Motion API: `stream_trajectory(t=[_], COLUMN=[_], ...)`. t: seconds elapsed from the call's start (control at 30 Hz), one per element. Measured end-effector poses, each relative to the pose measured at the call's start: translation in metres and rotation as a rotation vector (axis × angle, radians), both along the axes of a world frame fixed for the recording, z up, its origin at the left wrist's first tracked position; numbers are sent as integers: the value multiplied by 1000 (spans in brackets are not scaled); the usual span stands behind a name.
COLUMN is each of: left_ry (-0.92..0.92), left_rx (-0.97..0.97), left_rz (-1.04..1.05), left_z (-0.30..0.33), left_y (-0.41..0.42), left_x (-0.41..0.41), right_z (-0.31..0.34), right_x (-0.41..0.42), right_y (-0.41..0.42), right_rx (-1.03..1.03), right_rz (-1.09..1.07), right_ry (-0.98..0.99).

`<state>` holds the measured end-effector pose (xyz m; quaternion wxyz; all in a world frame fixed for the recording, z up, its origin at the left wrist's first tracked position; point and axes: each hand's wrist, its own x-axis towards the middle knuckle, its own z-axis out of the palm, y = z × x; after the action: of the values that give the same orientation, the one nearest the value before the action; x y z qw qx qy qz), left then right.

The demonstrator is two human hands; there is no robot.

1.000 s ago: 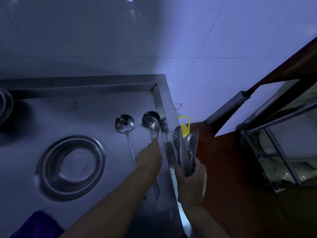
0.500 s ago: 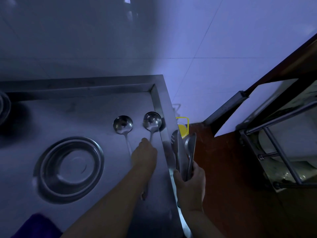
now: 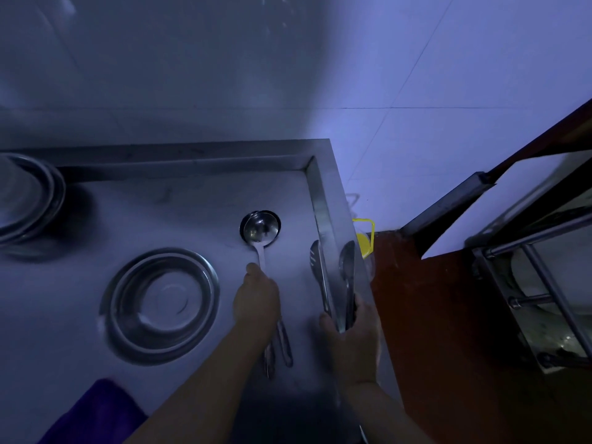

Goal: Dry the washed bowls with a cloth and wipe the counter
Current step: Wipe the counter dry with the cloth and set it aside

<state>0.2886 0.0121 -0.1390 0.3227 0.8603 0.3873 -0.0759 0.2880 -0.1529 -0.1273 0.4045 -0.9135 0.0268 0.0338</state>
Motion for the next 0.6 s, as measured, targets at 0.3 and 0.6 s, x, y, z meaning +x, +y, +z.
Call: stream_trajectory(t=[0.3,0.6], left_ry=[44,74], left_rx=[-98,-3], left_rz=[32,-20], left_z=[6,23], left_y=[11,37], left_x=[3,-30], right_z=[-3,8], right_x=[-3,-13], right_y=[3,29], right_rx=[-25,-48], right_rz=[51,141], right_ry=[-31,-62])
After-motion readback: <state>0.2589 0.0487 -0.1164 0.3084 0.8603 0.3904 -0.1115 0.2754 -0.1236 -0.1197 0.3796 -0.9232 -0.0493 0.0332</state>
